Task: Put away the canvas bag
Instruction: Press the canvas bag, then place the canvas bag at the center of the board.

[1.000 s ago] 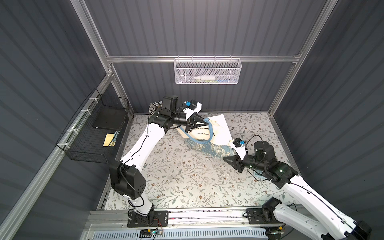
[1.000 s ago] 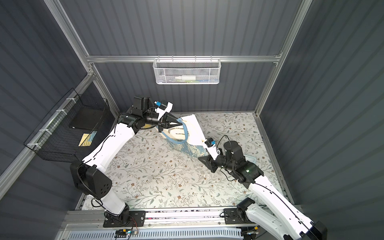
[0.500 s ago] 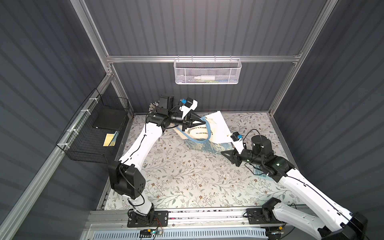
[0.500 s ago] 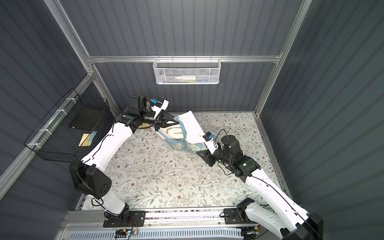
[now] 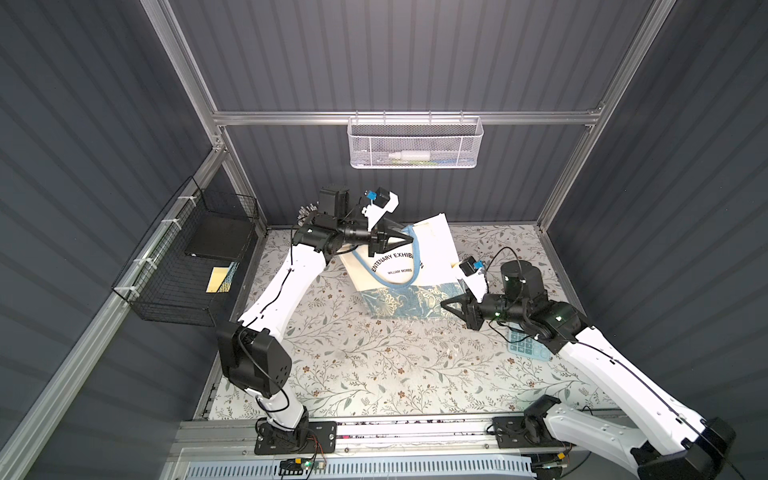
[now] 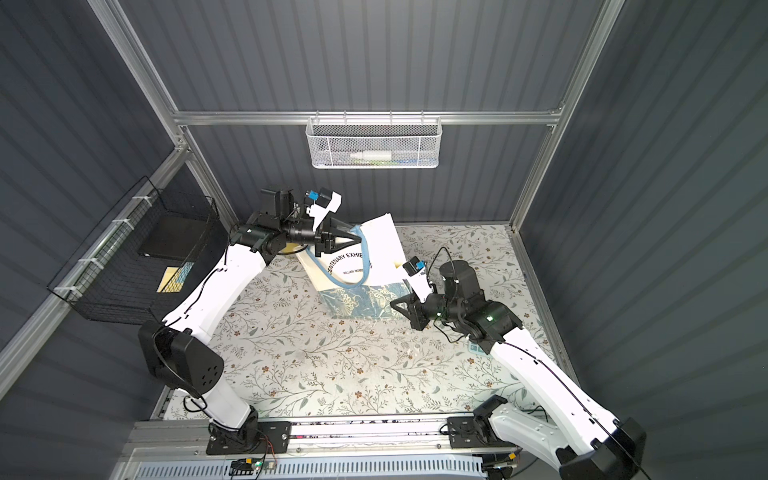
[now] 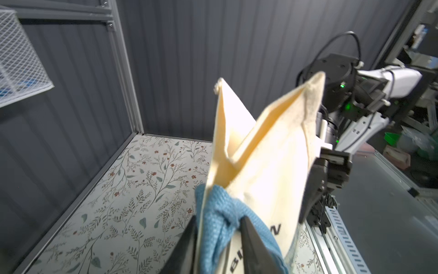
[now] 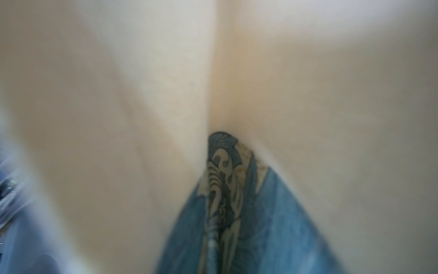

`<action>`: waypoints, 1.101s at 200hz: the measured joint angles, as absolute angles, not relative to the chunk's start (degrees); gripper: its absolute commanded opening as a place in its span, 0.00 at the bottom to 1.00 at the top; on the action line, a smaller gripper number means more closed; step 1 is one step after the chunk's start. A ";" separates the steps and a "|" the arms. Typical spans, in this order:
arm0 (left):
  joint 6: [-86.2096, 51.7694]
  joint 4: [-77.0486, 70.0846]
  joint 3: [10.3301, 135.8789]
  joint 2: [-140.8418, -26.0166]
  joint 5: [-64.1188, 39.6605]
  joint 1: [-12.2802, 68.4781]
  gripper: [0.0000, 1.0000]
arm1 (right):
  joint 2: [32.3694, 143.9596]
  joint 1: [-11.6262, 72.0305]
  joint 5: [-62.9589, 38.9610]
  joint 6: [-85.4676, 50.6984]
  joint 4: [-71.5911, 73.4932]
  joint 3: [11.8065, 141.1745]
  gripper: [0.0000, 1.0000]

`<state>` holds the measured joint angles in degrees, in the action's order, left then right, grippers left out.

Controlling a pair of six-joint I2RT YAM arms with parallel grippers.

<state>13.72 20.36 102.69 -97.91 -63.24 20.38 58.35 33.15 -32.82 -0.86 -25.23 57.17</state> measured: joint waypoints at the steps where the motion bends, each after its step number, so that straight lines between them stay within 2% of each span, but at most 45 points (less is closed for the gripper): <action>1: 13.61 20.32 103.24 -98.08 -62.72 20.40 0.35 | 58.28 33.15 -33.10 -1.30 -25.26 57.25 0.00; 24: 8.67 17.96 108.57 -98.83 -54.33 20.71 0.54 | 57.08 33.28 -36.47 -6.66 -25.41 58.52 0.00; 67: 1.93 17.58 108.40 -96.75 -32.08 20.75 0.51 | 63.37 33.50 -43.35 -17.61 -24.40 71.72 0.00; 114: -0.97 22.06 105.78 -89.38 -10.24 20.75 0.51 | 67.81 33.47 -43.88 -33.39 -20.73 73.25 0.00; 158: -2.55 22.06 98.15 -81.12 -6.72 21.15 0.51 | 70.19 31.79 -43.20 -54.00 -12.40 74.89 0.00; 190: -2.87 22.37 95.26 -80.71 -6.63 21.47 0.51 | 72.90 28.69 -42.74 -69.54 -1.48 74.76 0.00; 220: -2.87 23.38 94.56 -80.71 -6.48 21.47 0.51 | 76.64 25.28 -42.70 -82.43 12.43 69.38 0.00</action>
